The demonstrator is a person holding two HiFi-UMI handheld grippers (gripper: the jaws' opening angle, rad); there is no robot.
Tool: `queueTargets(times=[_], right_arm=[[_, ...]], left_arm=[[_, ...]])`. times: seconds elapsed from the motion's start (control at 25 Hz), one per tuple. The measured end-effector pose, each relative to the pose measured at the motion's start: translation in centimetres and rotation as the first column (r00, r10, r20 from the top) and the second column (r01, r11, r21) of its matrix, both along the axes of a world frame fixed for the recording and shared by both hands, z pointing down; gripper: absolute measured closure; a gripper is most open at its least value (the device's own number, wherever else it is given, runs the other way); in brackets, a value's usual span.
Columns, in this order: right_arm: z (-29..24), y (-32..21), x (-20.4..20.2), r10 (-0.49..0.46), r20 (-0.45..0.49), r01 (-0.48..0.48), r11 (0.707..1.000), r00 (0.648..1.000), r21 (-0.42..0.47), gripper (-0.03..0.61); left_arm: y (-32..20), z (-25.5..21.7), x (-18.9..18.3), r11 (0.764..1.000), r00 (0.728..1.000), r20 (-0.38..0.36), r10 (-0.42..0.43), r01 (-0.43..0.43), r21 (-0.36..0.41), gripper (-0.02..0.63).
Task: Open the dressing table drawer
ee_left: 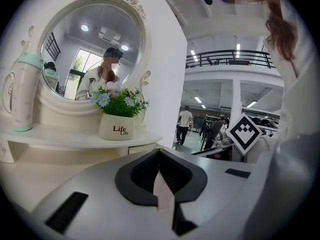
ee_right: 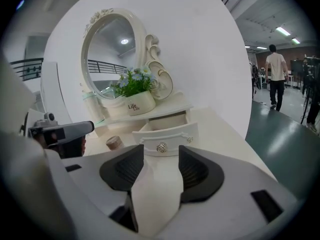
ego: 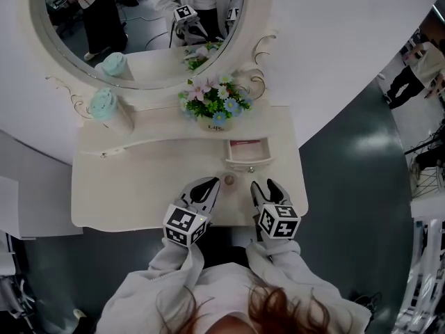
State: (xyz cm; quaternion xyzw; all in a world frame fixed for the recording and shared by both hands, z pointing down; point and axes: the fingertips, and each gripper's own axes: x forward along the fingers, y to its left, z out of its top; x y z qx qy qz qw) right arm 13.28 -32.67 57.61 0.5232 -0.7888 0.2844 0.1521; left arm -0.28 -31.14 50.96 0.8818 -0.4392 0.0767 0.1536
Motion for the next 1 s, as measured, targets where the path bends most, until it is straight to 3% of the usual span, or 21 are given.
queueTargets(times=[0.4, 0.6, 1.0], right_arm=[[-7.5, 2.7, 1.4, -0.027, 0.067, 0.015, 0.985, 0.997, 0.169, 0.373], [-9.5, 4.6, 3.3, -0.008, 0.017, 0.004, 0.969, 1.000, 0.248, 0.496], [-9.1, 7.1, 5.5, 0.026, 0.009, -0.028, 0.968, 1.000, 0.251, 0.537]], left_arm=[[2.2, -2.7, 1.1, 0.998, 1.000, -0.003, -0.004, 0.004, 0.063, 0.597], [3.4, -4.0, 1.7, 0.996, 1.000, -0.002, -0.007, 0.008, 0.093, 0.597], [4.8, -4.6, 1.1, 0.994, 0.999, 0.008, -0.041, 0.040, 0.102, 0.597]])
